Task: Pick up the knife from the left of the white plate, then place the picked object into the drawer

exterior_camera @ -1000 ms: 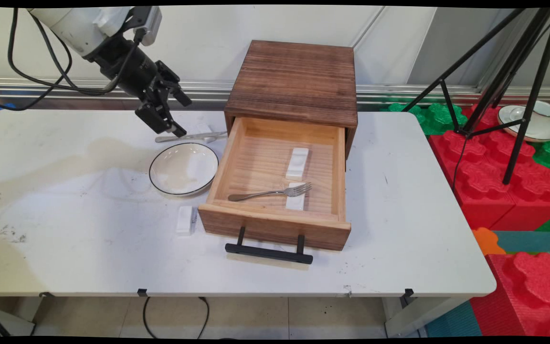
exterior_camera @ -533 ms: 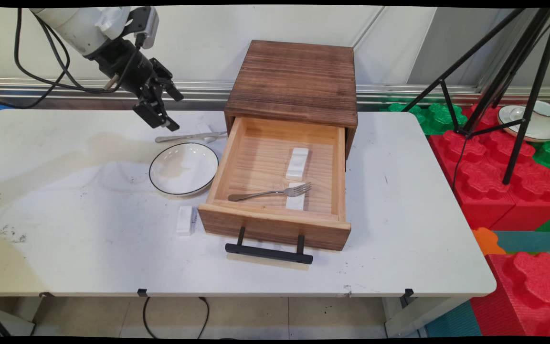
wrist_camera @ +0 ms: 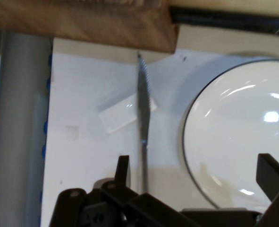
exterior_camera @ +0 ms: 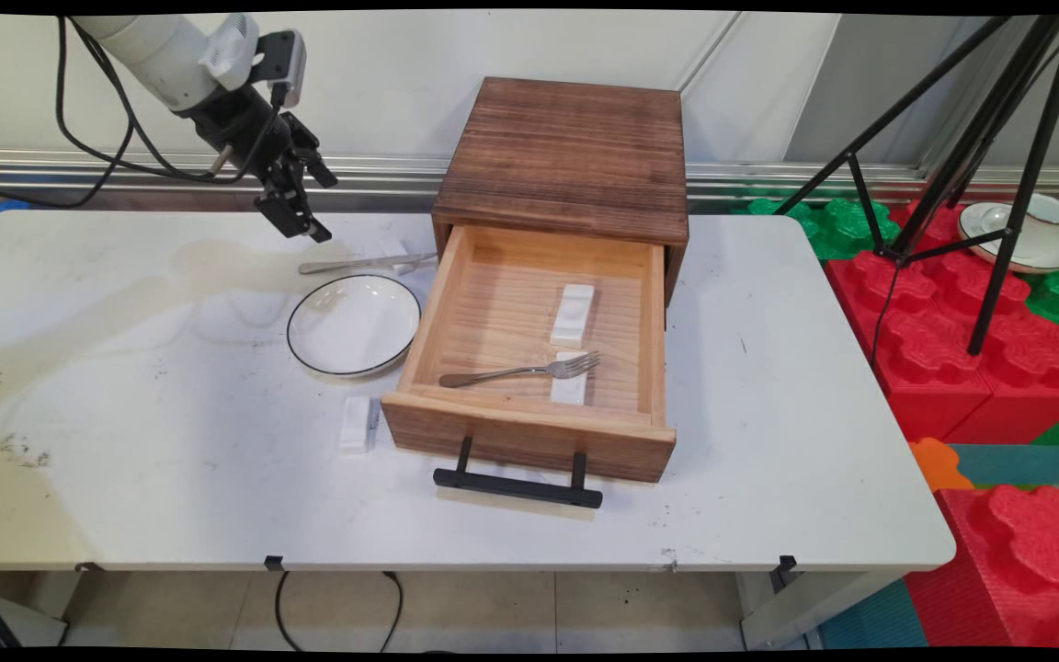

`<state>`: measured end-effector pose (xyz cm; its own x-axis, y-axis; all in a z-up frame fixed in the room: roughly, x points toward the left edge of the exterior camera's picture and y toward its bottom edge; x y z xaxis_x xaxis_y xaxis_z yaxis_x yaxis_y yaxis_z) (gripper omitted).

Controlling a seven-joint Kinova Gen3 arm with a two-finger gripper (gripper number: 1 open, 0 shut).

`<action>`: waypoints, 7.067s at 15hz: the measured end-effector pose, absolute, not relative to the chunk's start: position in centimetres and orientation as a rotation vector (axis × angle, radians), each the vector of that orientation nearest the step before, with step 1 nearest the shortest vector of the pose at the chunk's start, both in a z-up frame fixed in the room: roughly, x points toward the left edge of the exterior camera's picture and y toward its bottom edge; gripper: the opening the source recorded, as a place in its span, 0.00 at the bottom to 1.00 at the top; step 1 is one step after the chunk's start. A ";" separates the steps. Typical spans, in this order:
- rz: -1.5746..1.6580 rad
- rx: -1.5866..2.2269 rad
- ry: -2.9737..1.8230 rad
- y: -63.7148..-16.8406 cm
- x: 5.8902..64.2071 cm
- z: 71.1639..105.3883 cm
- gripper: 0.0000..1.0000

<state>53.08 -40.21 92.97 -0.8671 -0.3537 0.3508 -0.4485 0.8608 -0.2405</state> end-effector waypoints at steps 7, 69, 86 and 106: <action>0.458 0.611 -2.830 -43.1 55.2 89.1 1.00; 0.368 0.464 -2.763 -39.5 55.5 92.8 0.00; 0.350 0.335 -2.584 -37.3 48.4 98.5 0.00; 0.391 0.269 -2.511 -38.9 33.3 96.6 0.00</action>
